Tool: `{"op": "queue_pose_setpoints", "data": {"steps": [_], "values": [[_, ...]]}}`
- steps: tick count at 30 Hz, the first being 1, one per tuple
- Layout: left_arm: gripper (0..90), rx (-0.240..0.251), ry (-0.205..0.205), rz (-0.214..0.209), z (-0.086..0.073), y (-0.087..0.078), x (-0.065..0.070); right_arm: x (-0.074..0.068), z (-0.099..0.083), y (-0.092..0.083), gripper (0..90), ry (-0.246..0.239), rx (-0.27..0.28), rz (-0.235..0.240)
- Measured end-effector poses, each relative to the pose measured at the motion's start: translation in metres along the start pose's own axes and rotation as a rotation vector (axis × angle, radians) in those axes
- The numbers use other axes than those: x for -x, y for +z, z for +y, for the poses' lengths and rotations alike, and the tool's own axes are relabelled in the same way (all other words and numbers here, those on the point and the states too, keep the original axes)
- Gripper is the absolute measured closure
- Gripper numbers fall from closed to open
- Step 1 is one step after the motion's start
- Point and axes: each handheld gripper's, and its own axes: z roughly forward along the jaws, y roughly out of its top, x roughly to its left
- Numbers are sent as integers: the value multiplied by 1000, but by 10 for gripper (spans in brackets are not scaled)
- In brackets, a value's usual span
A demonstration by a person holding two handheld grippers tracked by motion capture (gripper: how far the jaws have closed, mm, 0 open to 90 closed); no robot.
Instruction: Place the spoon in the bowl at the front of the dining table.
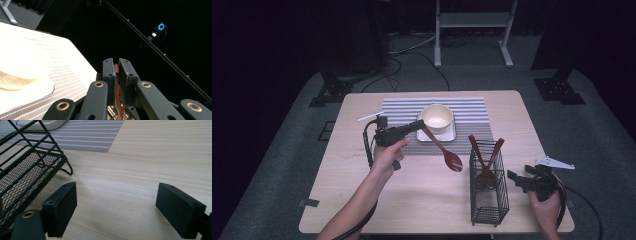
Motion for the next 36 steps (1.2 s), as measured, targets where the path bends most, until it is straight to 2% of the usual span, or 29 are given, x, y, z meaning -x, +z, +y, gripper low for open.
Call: {"op": "queue_pose_setpoints", "data": {"steps": [8, 15, 24, 32, 36], "values": [[843, -10, 12, 25, 3, 7, -4, 0, 0, 0, 161, -1, 1, 0], [843, 7, 1, 54, 10, 8, -15, 0, 0, 0, 161, 2, 1, 4], [843, 3, 8, 70, 14, 12, -21, 1, 0, 0, 161, 2, 2, 7], [843, 5, -4, 87, 16, 14, -28, 1, 0, 0, 161, 4, 5, 10], [843, 20, -6, 104, 21, 14, -31, 1, 0, -1, 161, 4, 6, 12]]}}
